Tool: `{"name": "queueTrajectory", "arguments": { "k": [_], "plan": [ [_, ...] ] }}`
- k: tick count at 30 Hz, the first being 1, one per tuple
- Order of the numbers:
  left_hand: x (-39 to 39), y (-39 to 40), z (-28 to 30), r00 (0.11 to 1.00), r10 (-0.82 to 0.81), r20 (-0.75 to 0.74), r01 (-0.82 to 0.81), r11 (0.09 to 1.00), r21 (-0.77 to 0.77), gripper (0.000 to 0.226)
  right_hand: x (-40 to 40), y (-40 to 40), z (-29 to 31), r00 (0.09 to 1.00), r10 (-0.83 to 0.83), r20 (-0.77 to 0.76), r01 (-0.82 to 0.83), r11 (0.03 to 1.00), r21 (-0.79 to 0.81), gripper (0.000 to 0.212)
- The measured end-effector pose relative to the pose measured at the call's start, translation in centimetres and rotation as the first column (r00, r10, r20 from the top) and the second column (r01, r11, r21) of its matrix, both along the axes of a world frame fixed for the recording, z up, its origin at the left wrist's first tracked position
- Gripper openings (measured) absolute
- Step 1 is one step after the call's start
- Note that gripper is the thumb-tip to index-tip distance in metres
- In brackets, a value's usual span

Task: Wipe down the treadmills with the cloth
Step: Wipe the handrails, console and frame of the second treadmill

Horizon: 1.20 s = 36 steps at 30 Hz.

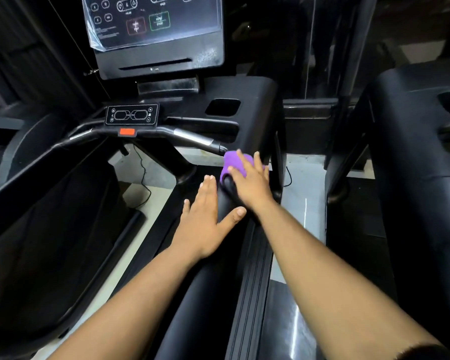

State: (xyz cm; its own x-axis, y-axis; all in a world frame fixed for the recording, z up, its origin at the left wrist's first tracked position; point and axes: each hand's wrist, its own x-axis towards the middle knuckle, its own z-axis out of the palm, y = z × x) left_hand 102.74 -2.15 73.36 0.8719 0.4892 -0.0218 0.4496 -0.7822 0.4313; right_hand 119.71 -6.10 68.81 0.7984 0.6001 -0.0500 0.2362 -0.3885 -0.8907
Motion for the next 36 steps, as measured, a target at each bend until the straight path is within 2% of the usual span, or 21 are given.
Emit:
{"name": "queueTrajectory", "arguments": {
  "k": [2, 5, 8, 12, 13, 15, 17, 21, 24, 27, 29, 32, 34, 36],
  "plan": [
    [0.9, 0.2, 0.1, 1.0, 0.012, -0.026, -0.011, 1.0, 0.018, 0.113, 1.4, 0.7, 0.1, 1.0, -0.015, -0.022, 0.014, 0.999, -0.038, 0.062],
    [1.9, 0.9, -0.4, 0.999, 0.034, -0.041, -0.035, 0.999, -0.018, 0.115, -1.3, -1.3, -1.5, 0.994, 0.07, 0.084, -0.07, 0.998, 0.003, 0.067],
    [2.7, 1.8, -0.9, 0.999, 0.053, -0.004, -0.054, 0.997, -0.057, 0.126, -3.1, -2.8, -3.2, 0.969, 0.161, 0.186, -0.176, 0.982, 0.068, 0.061],
    [3.6, 2.0, -1.3, 0.997, 0.014, -0.079, -0.012, 1.0, 0.021, 0.132, 4.2, 1.6, -2.0, 0.958, 0.1, 0.269, -0.1, 0.995, -0.014, 0.059],
    [3.7, 2.0, -1.3, 0.996, 0.009, -0.088, -0.005, 0.999, 0.04, 0.13, 6.6, 2.7, -1.6, 0.967, 0.07, 0.243, -0.069, 0.998, -0.014, 0.059],
    [3.8, 2.0, -1.3, 0.995, 0.008, -0.101, -0.002, 0.998, 0.065, 0.126, 10.4, 4.3, -1.7, 0.995, -0.024, 0.097, 0.02, 0.999, 0.049, 0.061],
    [3.7, 2.1, -1.6, 0.995, 0.013, -0.098, -0.006, 0.997, 0.072, 0.124, 11.0, 4.5, -2.3, 0.995, -0.084, -0.05, 0.09, 0.988, 0.126, 0.064],
    [3.7, 2.3, -1.9, 0.997, 0.01, -0.078, -0.006, 0.999, 0.052, 0.129, 3.9, 1.2, -4.9, 0.991, -0.093, -0.098, 0.117, 0.953, 0.28, 0.073],
    [3.8, 2.4, -2.1, 0.997, 0.005, -0.073, -0.003, 1.0, 0.023, 0.129, -1.4, -1.6, -8.2, 0.971, -0.059, -0.231, 0.153, 0.899, 0.411, 0.071],
    [3.8, 2.4, -1.8, 0.998, -0.007, -0.07, 0.011, 0.999, 0.049, 0.128, -0.8, -1.5, -8.3, 0.905, -0.049, -0.422, 0.241, 0.876, 0.417, 0.074],
    [4.0, 2.4, -1.7, 0.997, -0.002, -0.074, 0.007, 0.998, 0.067, 0.126, -0.3, -1.4, -7.3, 0.877, -0.085, -0.473, 0.287, 0.882, 0.373, 0.084],
    [3.8, 2.2, -1.6, 0.998, -0.007, -0.065, 0.01, 0.999, 0.041, 0.125, -3.8, -2.3, -6.0, 0.941, -0.09, -0.327, 0.209, 0.913, 0.351, 0.09],
    [3.7, 2.1, -1.6, 0.998, -0.013, -0.055, 0.014, 1.0, 0.012, 0.124, -5.7, -3.0, -6.5, 0.983, -0.076, -0.169, 0.125, 0.947, 0.296, 0.082],
    [3.5, 1.9, -1.6, 0.999, -0.013, -0.041, 0.014, 1.0, 0.007, 0.121, -5.2, -2.9, -6.8, 0.992, -0.062, -0.114, 0.09, 0.96, 0.264, 0.08]
  ]
}}
